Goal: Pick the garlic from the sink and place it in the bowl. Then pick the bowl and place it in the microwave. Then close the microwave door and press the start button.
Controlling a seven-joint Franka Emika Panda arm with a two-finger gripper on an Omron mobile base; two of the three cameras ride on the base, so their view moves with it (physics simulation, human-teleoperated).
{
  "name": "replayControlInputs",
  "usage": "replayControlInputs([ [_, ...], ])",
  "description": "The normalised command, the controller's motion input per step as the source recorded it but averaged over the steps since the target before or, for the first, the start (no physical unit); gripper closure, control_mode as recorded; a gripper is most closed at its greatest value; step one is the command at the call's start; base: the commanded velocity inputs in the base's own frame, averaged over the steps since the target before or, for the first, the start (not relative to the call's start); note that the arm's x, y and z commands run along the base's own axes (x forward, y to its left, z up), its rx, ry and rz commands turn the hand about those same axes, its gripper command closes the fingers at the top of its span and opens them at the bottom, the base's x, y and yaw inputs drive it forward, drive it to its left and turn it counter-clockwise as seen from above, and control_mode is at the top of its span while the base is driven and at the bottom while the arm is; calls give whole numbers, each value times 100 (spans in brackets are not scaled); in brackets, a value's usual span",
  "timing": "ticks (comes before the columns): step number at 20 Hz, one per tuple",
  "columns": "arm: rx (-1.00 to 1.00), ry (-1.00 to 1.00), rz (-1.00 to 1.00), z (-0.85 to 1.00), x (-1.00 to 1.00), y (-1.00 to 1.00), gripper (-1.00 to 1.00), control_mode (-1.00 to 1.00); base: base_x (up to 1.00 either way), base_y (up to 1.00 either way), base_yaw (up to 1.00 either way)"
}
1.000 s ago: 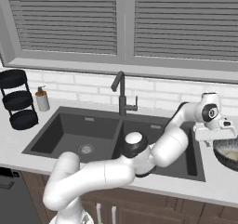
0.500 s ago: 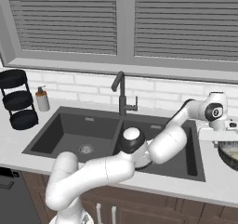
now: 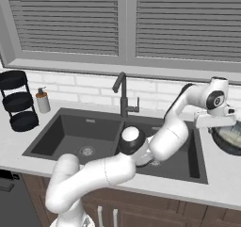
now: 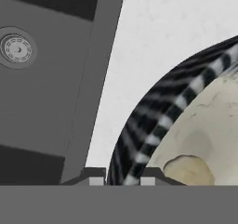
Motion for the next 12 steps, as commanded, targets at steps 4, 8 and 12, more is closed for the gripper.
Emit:
replayControlInputs([
  [4,-45,-36,44,-12,-13,100,100,-100,0,0,0],
  [8,-49,-29,41,-1,-31,100,100,-100,0,0,0],
  [12,-50,-14,42,0,-77,100,100,-100,0,0,0],
])
